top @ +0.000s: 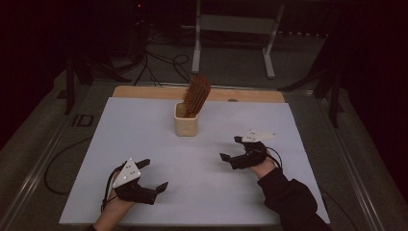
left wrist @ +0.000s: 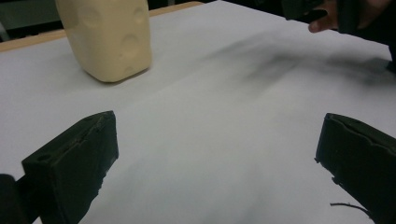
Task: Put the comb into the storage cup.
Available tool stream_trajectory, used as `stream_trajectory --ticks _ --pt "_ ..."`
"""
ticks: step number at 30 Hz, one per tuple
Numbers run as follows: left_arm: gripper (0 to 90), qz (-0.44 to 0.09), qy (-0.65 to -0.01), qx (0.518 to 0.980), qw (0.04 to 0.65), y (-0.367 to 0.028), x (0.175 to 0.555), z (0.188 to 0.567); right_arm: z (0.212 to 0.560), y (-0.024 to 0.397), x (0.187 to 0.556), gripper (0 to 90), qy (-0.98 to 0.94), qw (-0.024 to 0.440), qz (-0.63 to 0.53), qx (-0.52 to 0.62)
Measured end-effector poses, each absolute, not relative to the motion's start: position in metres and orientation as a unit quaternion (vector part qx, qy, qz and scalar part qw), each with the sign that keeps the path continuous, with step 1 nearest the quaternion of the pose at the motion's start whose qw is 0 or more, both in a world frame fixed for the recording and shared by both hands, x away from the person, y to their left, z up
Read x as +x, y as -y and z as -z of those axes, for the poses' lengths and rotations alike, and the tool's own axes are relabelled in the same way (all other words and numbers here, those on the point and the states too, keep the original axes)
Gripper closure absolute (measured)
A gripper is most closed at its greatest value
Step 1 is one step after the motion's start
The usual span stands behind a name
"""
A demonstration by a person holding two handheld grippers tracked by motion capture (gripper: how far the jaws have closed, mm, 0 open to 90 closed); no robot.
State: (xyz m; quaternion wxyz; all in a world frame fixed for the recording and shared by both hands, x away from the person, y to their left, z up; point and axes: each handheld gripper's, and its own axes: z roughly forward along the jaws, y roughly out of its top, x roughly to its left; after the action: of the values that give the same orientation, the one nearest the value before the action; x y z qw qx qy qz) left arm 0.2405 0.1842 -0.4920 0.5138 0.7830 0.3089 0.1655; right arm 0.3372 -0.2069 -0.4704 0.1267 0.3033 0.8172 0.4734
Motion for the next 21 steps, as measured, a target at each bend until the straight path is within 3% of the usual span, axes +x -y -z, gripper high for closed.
stream_trajectory --ticks 21 --pt "0.0 -0.164 -0.308 0.782 0.517 -0.185 0.240 0.492 0.496 0.258 0.297 9.6 -0.816 0.142 -0.463 0.317"
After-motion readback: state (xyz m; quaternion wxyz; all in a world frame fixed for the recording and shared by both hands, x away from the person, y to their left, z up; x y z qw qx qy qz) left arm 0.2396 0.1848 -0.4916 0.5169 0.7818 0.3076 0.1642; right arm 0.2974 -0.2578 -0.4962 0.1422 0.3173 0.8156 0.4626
